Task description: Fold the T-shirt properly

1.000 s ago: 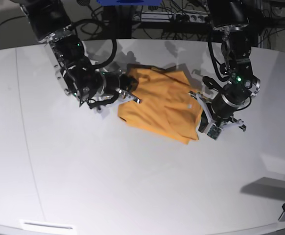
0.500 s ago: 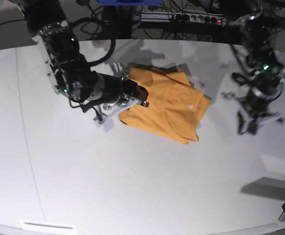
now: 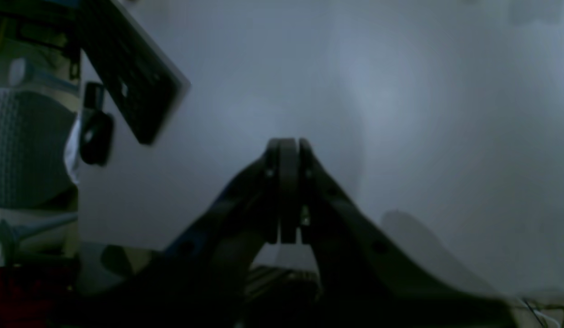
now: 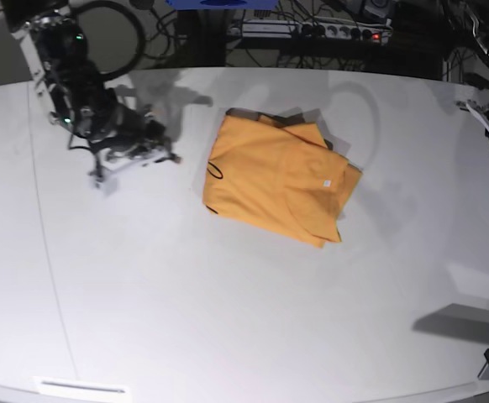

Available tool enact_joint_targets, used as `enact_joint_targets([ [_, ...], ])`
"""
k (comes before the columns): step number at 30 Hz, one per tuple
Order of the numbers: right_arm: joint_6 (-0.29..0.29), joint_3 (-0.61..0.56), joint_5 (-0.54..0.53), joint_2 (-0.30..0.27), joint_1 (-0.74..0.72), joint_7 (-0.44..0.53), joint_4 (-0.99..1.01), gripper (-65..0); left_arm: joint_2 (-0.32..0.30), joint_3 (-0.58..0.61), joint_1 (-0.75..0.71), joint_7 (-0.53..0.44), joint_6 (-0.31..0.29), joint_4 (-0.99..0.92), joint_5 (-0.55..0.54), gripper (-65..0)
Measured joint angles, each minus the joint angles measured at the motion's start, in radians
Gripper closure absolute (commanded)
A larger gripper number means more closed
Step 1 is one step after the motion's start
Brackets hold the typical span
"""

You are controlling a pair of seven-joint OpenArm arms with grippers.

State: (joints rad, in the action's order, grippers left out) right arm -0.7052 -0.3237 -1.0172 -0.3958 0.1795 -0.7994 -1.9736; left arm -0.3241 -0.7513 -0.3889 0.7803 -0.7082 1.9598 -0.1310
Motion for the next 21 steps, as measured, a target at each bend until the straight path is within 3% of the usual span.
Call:
enact_joint_targets([
  [4,0.003,0.135,-0.003,-0.032,0.076,0.024,-0.010,0.0,0.005,0.008,-0.047,-0.126,0.003,0.003,0.007,0.0],
  [10,0.000,0.374,0.001,-0.034,0.289,0.016,-0.011,0.0,0.010,0.024,-0.183,-0.145,0.003,0.043,0.013,0.0],
  [16,0.005,0.444,-0.008,-0.027,0.433,-0.061,-0.013,0.0,0.023,0.080,-0.323,-0.135,-0.003,0.043,-0.024,0.0],
  [21,0.010,0.507,-0.015,0.035,0.547,-0.077,-0.015,0.0,0.046,0.079,-0.380,-0.151,0.001,0.051,-0.056,0.0],
])
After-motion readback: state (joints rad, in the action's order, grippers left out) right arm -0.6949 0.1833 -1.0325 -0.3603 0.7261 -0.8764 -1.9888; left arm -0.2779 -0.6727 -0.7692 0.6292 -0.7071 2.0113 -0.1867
